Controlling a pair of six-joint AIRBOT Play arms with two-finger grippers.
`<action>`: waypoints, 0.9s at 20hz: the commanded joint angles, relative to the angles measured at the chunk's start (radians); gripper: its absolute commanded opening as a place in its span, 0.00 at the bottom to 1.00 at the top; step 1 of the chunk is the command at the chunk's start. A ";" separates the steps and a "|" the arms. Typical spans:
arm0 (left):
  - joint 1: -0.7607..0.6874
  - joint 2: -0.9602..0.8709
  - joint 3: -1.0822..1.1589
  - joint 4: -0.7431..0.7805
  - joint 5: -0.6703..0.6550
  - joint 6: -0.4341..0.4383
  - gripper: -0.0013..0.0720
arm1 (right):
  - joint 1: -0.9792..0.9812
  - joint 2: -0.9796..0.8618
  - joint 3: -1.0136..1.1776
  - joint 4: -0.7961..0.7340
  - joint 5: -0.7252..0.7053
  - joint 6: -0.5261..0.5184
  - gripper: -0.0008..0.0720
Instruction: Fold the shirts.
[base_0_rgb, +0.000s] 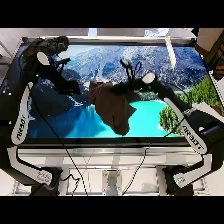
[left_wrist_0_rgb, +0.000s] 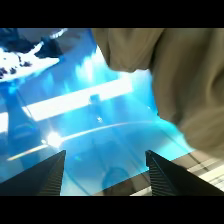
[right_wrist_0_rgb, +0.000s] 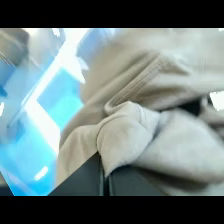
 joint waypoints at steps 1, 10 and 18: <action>0.000 0.000 -0.059 -0.026 0.081 0.000 0.75 | 0.003 0.051 0.204 -0.037 0.036 0.024 0.04; -0.008 0.000 -0.060 -0.264 0.208 -0.002 0.76 | 0.054 0.185 0.629 -0.103 0.029 0.103 0.04; -0.005 0.001 -0.059 -0.010 0.161 -0.004 0.75 | -0.006 0.200 0.455 -0.467 0.485 0.373 0.04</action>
